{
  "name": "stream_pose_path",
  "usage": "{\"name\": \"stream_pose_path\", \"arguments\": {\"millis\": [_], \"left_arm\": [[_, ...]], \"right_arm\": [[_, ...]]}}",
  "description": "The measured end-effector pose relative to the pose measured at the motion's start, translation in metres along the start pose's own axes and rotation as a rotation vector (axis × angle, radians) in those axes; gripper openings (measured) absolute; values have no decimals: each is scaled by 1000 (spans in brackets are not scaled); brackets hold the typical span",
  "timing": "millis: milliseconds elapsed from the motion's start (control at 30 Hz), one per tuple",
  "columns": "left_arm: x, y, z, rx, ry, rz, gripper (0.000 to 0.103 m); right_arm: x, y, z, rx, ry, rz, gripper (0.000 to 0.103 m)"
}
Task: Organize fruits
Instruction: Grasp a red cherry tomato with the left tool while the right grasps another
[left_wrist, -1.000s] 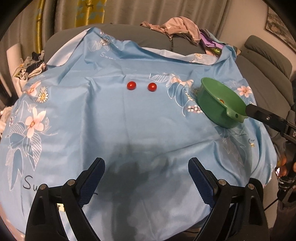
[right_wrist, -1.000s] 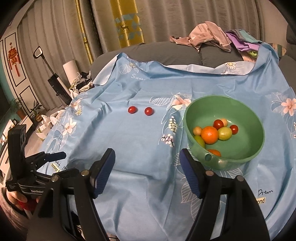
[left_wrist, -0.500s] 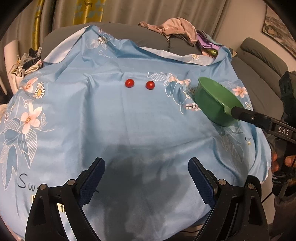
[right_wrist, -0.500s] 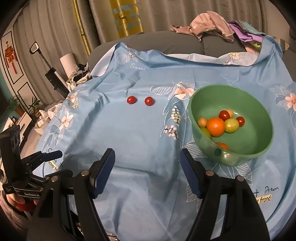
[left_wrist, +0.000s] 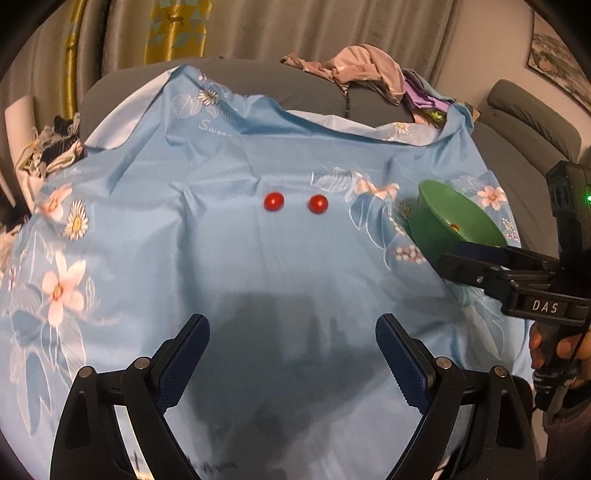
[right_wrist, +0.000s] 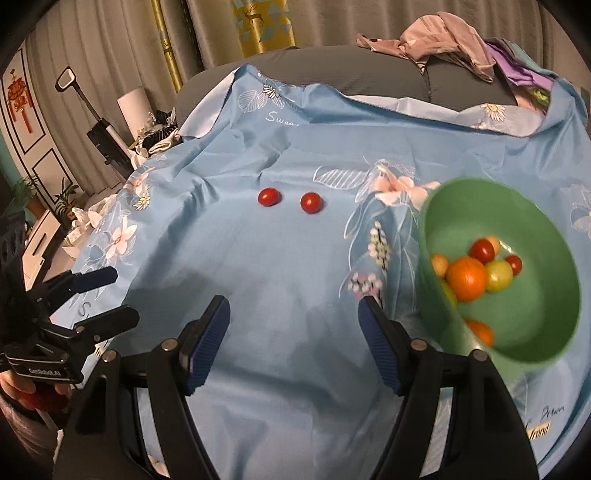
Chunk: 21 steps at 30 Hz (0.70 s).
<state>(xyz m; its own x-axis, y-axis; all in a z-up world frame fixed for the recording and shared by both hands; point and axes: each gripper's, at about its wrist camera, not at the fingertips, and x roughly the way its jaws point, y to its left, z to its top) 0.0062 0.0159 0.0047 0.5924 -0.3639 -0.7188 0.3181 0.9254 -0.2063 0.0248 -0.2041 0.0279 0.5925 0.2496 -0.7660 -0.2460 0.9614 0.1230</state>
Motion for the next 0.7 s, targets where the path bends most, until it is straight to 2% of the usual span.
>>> {"name": "stream_pose_path", "arguments": {"millis": [167,433,700], "left_arm": [[9,6,21,10,-9,2,91],[36,14,56,43,-2,57,91],[75,11,82,70,34,32,91]], "right_arm": [[13,1,14,-9,0,-7,72],[41,-3,31,-11,21,-24,72],[73,-12,54,1,48,-36,72]]}}
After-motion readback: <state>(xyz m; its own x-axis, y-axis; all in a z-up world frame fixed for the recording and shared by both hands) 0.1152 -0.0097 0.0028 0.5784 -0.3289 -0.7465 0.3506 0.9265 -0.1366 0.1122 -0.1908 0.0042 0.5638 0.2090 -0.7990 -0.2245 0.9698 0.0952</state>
